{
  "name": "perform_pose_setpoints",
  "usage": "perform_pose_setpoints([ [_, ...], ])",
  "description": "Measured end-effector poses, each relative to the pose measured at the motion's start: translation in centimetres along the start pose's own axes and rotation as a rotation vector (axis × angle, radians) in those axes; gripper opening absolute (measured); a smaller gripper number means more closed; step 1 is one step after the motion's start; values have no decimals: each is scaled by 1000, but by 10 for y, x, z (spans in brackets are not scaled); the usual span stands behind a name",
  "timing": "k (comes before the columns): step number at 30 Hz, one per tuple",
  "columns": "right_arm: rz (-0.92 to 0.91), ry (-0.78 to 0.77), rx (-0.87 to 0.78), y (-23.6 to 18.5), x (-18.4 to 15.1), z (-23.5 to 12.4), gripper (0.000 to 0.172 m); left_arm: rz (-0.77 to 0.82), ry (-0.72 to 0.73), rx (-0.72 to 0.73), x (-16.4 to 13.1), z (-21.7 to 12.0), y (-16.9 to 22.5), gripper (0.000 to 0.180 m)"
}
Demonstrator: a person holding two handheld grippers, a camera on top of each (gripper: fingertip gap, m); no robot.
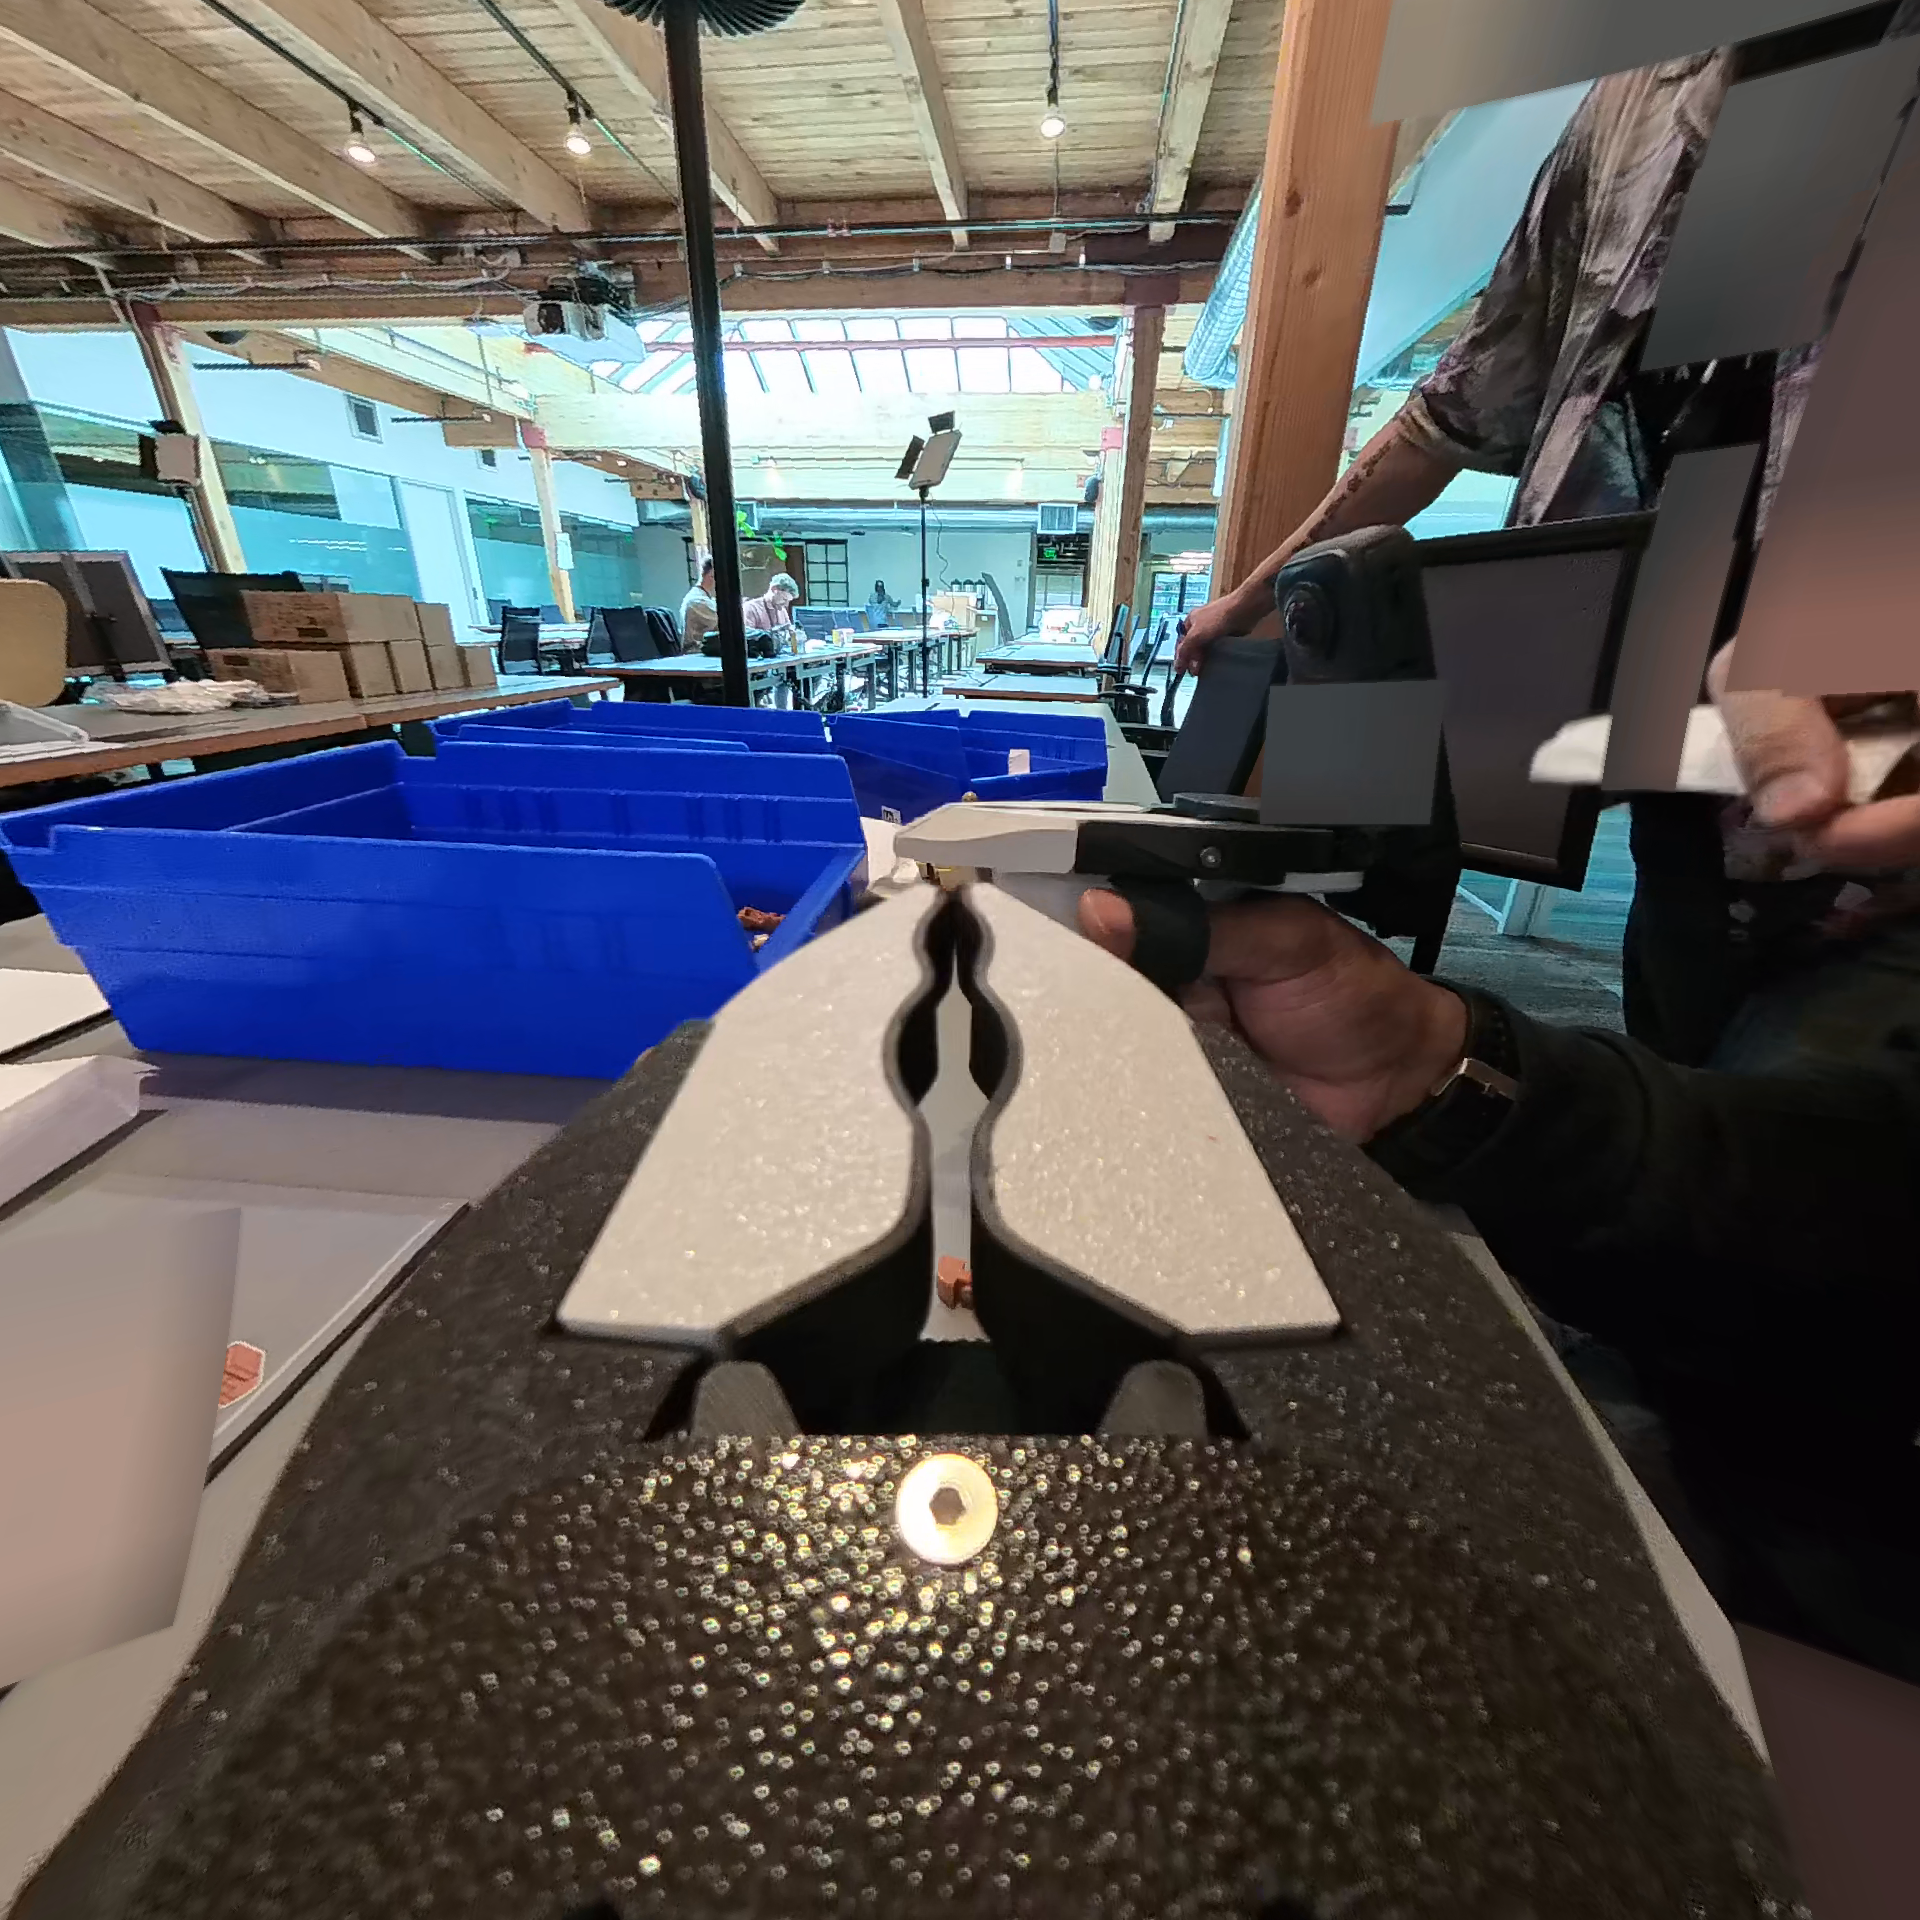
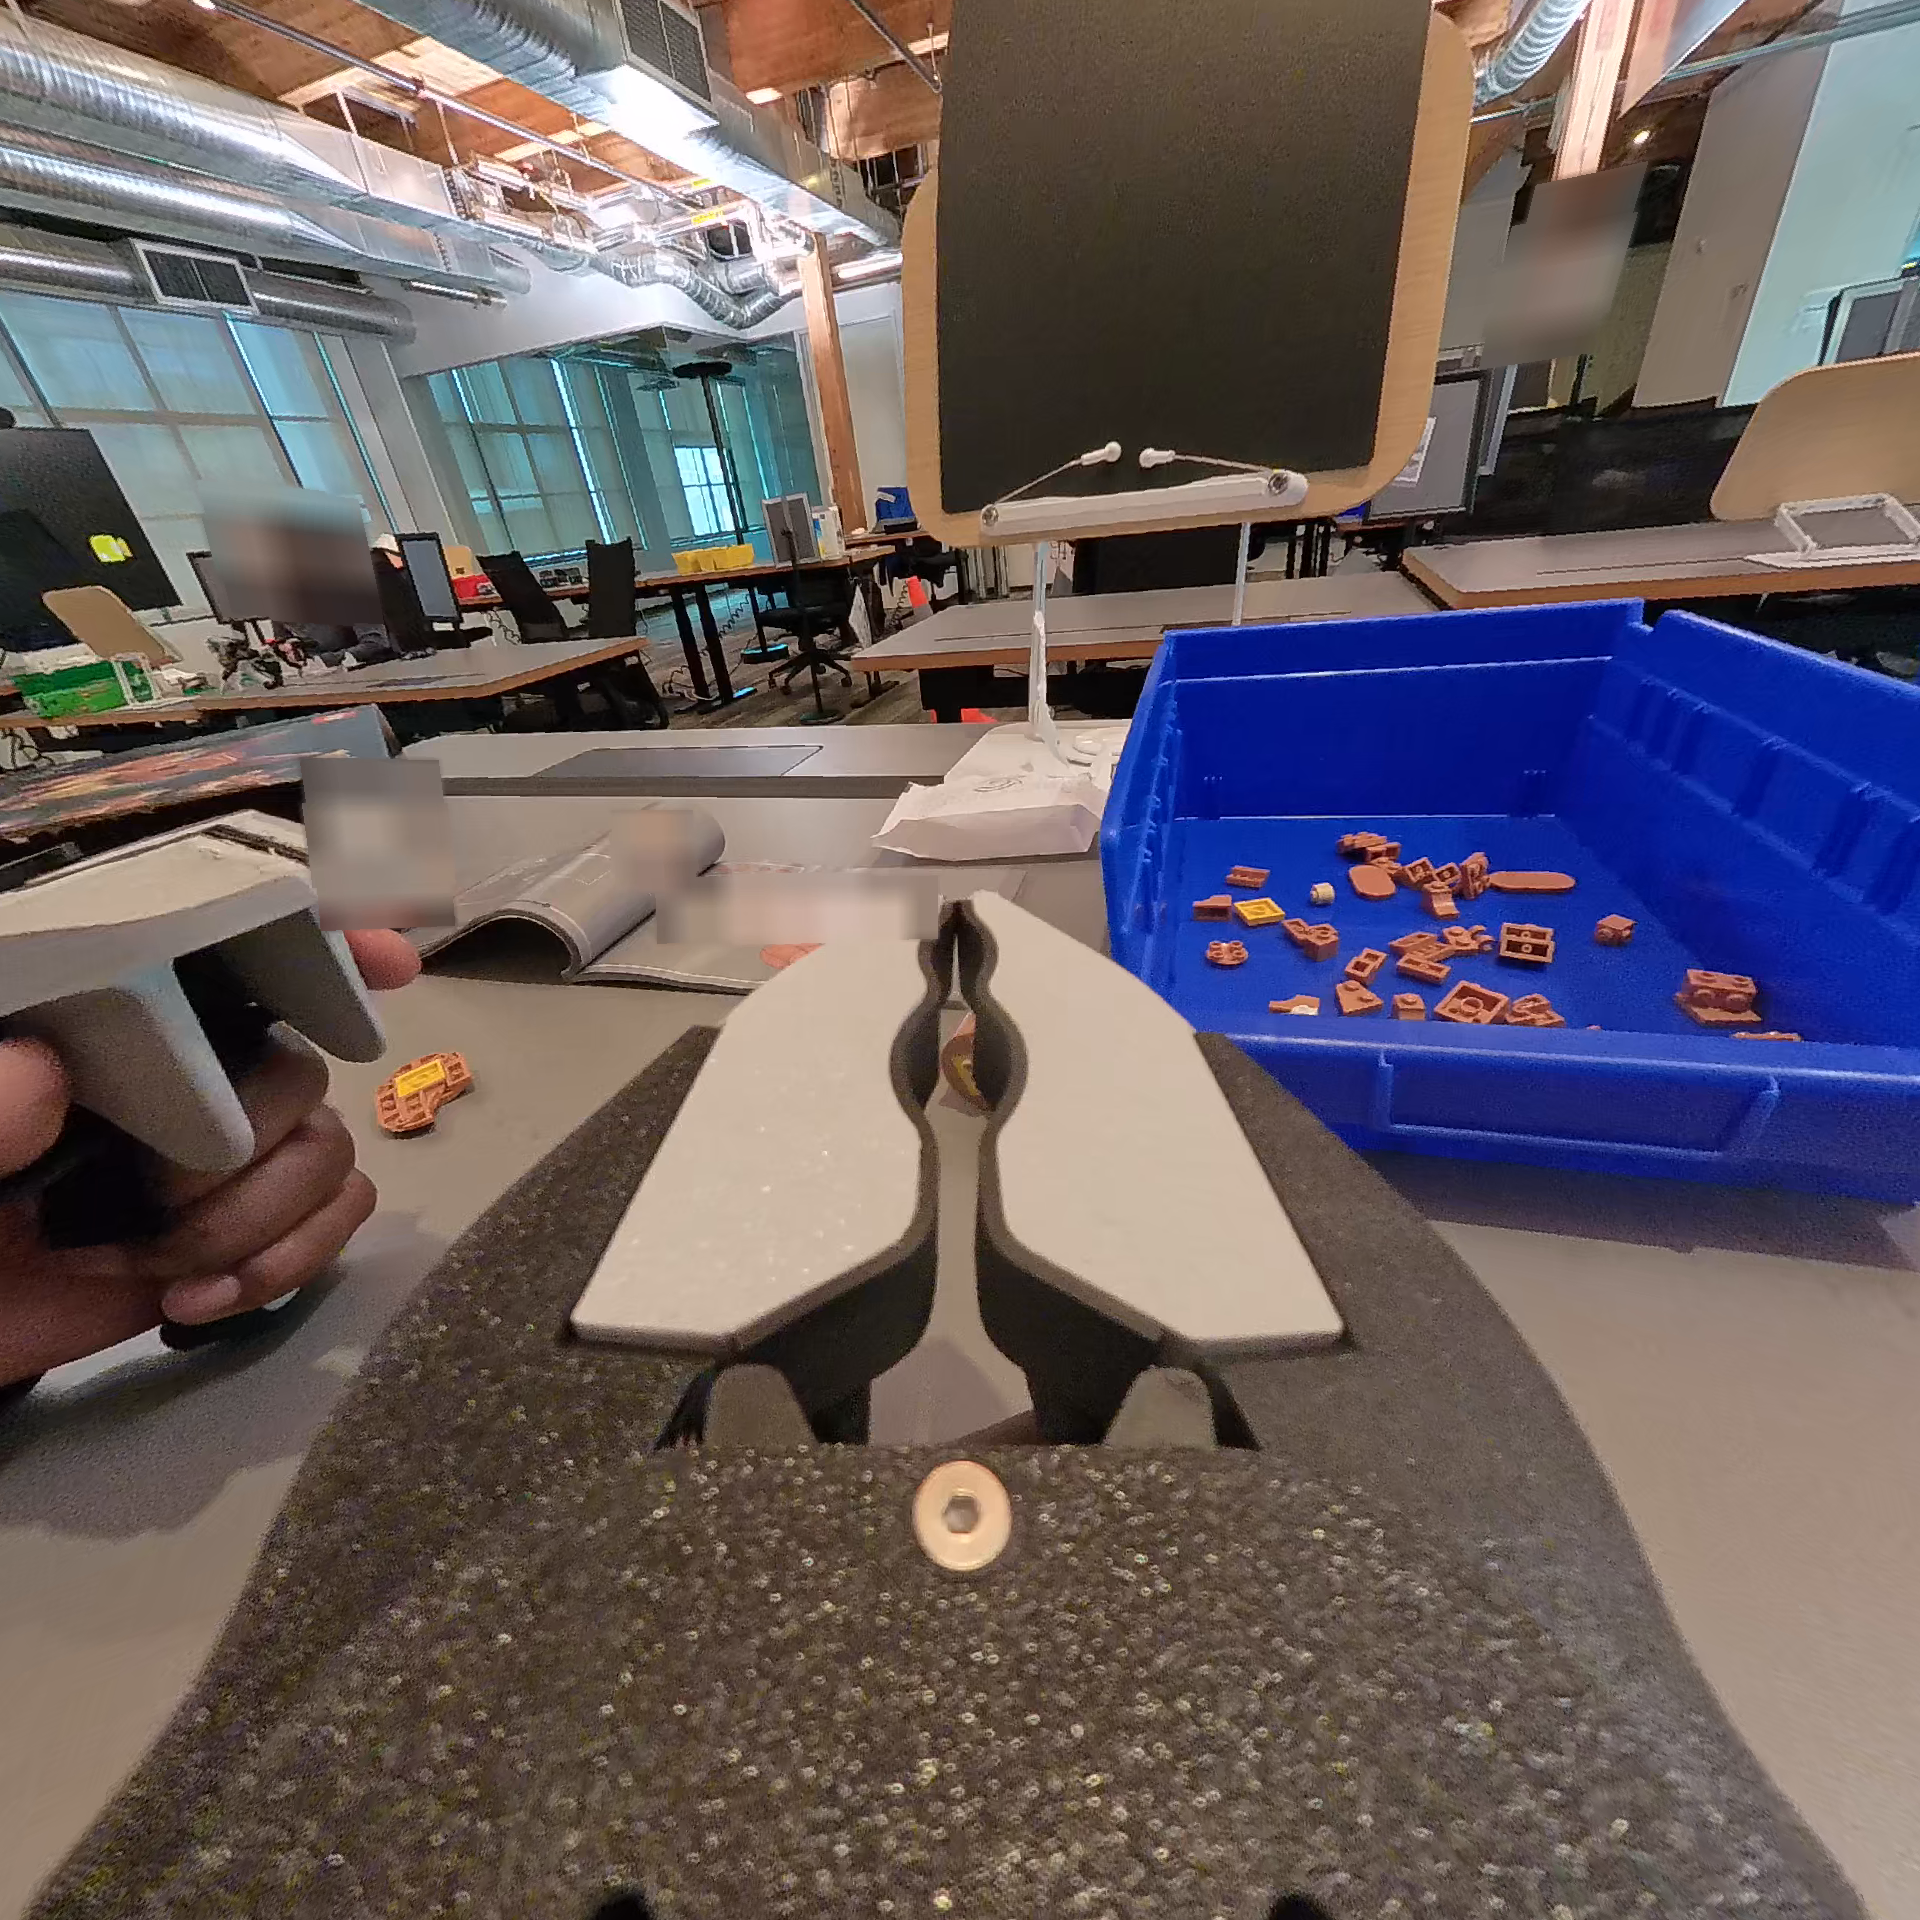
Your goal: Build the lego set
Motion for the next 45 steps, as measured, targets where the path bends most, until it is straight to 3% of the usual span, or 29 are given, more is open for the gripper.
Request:
perform_pose_setpoints([
  [7,8,-12,-7,1,-2,0,7,-6,-2,17,-1,0,-2,9],
  [21,2,-14,-11,1,-2,0,0,-2,-4,6,0,0,0,0],
  [26,12,-17,-15,2,-2,0,7,-20,3,19,0,-1,-4,3],
  [45,9,-21,-11,2,-3,1,7,-13,3,4,1,-1,-1,0],
])
Point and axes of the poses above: each gripper's, where its closed fingertips meet, z out along the fingers, x out of its top, y = z × x across the jaws, the point moved 2 cm from there along -z, back along the fingers, and after that the axes turned 11 degrees about y, right-handed, at the moved point
